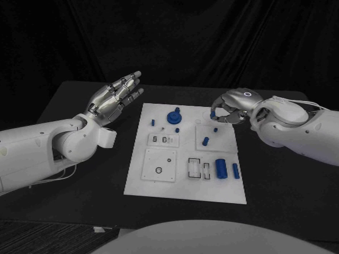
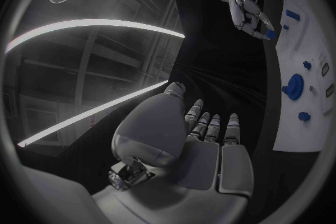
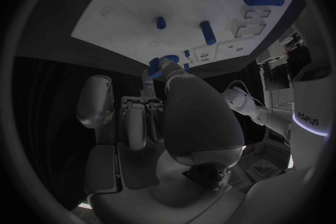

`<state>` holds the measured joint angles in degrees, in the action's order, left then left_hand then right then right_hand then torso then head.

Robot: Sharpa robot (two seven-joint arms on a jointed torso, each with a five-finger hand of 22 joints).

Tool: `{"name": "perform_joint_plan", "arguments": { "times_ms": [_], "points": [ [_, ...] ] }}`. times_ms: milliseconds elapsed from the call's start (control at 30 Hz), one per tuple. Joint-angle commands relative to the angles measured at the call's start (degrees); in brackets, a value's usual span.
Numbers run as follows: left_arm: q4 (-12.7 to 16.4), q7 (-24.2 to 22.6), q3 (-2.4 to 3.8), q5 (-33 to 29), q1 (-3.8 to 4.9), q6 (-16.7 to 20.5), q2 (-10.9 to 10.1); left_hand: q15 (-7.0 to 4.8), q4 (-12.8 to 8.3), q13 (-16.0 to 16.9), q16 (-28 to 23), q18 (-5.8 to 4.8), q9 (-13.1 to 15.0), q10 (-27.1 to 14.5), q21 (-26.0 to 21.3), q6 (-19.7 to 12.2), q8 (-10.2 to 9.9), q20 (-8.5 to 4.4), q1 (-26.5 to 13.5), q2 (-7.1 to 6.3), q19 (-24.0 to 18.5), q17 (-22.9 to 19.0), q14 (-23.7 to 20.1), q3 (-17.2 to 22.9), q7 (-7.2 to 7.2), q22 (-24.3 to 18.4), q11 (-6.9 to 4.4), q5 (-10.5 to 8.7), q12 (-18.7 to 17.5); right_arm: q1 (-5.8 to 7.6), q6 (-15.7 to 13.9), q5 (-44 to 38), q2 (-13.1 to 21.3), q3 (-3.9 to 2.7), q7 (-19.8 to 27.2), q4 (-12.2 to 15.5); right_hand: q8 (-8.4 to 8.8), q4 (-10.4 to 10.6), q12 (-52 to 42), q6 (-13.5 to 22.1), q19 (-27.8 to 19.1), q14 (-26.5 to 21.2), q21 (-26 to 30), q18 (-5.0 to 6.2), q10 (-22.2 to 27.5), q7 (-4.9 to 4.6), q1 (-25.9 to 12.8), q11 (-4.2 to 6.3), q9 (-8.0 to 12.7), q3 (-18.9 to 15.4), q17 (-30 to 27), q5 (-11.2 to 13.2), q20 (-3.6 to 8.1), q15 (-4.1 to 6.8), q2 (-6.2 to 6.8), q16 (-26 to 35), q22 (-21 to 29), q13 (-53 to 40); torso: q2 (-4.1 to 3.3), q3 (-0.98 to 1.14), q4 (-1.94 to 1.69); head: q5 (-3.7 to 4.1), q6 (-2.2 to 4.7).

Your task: Assemble the parts on the task board

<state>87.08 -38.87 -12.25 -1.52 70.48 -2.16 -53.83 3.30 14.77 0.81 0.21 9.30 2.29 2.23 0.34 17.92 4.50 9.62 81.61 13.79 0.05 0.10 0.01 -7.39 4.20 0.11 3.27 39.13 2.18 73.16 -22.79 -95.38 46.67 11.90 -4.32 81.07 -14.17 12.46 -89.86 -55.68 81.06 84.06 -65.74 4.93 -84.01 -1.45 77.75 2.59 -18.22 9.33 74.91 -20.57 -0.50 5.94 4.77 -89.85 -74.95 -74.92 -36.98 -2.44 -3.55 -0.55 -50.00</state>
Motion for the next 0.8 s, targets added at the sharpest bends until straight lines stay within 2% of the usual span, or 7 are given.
{"name": "perform_joint_plan", "arguments": {
  "times_ms": [33,167,300,400,533,800],
  "points": [
    [0.07,-1.27,0.06,0.03,-0.06,-0.82,0.21,0.58,-0.29,0.07,-0.21,0.84,0.04,-0.35,-0.21,0.13,-0.01,0.43,0.56,-0.16,0.09,-0.1,-0.01,0.19,0.38,0.01,0.06,0.26,0.35,0.28,0.45,-0.28,-0.85,-0.01,-2.82,1.66,-0.26,-0.4,-0.14,-0.02,-0.08,5.94,0.42,0.13,-5.99,-0.43,-0.08,0.12,-0.3,-0.09,15.09,0.2,0.24,0.41,-0.41,-0.15,-4.87,-15.08,0.01,-0.03,0.03,-0.02,0.0],
    [0.11,-1.14,0.06,0.03,-0.06,-0.94,0.28,0.58,-0.29,0.07,-0.21,0.84,0.04,-0.35,-0.21,0.13,-0.01,0.43,0.56,-0.16,0.09,-0.1,-0.01,0.19,0.38,0.01,0.06,0.26,0.35,0.41,2.78,-0.81,-2.4,-0.01,-4.35,3.42,-0.28,-0.47,-0.14,0.05,-0.21,5.94,0.81,0.21,-5.99,-0.55,-0.1,0.06,-0.36,-0.12,15.09,0.22,0.25,0.42,-0.37,-0.15,-4.72,-15.08,0.02,0.0,-0.01,-0.28,0.0],
    [-0.04,-1.08,0.06,0.03,-0.06,-1.01,0.43,0.58,-0.29,0.07,-0.21,0.84,0.04,-0.35,-0.21,0.13,-0.01,0.43,0.56,-0.16,0.09,-0.1,-0.01,0.19,0.38,0.01,0.06,0.26,0.35,0.35,3.74,-1.3,-4.16,-0.01,-5.84,3.94,-0.34,-0.61,-0.14,0.05,-0.27,5.94,1.03,0.25,-5.99,-0.7,-0.08,-0.02,-0.44,-0.15,15.09,0.19,0.26,0.41,-0.31,-0.15,-4.65,-15.08,0.05,-0.05,-0.05,-0.13,0.0],
    [-0.12,-1.04,0.06,0.03,-0.06,-1.09,0.61,0.58,-0.32,0.07,-0.21,0.84,0.04,-0.37,-0.21,0.14,0.0,0.44,0.59,-0.15,0.09,-0.1,-0.01,0.24,0.38,0.01,0.09,0.3,0.33,0.12,4.44,-1.83,-5.77,-0.01,-7.01,3.95,-0.46,-0.84,-0.14,0.02,-0.3,5.94,1.24,0.28,-5.99,-0.88,-0.03,-0.14,-0.59,-0.15,15.09,0.05,0.25,0.36,-0.25,-0.15,-4.59,-15.08,0.03,-0.09,-0.09,-0.07,0.0],
    [-0.16,-0.92,0.06,0.03,-0.06,-1.25,0.81,0.58,-0.32,0.07,-0.21,0.84,0.04,-0.37,-0.21,0.14,0.0,0.44,0.59,-0.15,0.09,-0.1,-0.01,0.24,0.38,0.01,0.09,0.3,0.33,-0.26,5.99,-2.65,-7.81,-0.01,-8.21,3.77,-0.48,-0.88,-0.14,0.02,-0.36,5.94,1.41,0.31,-5.99,-0.93,-0.06,-0.17,-0.61,-0.17,15.09,0.03,0.25,0.35,-0.23,-0.15,-4.52,-15.08,-0.1,-0.04,-0.15,-0.07,0.0],
    [-0.13,-0.81,0.06,0.03,-0.06,-1.35,0.91,0.6,-0.35,0.07,-0.21,0.84,0.05,-0.37,-0.2,0.19,0.02,0.46,0.61,-0.12,0.1,-0.1,-0.01,0.3,0.4,0.02,0.11,0.32,0.35,-1.29,8.28,-3.07,-10.57,-0.01,-9.18,3.27,-0.46,-0.98,-0.14,0.19,-0.44,5.94,1.73,0.36,-5.99,-1.12,-0.2,-0.29,-0.69,-0.26,15.09,0.05,0.21,0.26,-0.15,-0.15,-4.42,-15.08,-0.11,-0.02,-0.06,-0.14,0.0]
  ]
}}
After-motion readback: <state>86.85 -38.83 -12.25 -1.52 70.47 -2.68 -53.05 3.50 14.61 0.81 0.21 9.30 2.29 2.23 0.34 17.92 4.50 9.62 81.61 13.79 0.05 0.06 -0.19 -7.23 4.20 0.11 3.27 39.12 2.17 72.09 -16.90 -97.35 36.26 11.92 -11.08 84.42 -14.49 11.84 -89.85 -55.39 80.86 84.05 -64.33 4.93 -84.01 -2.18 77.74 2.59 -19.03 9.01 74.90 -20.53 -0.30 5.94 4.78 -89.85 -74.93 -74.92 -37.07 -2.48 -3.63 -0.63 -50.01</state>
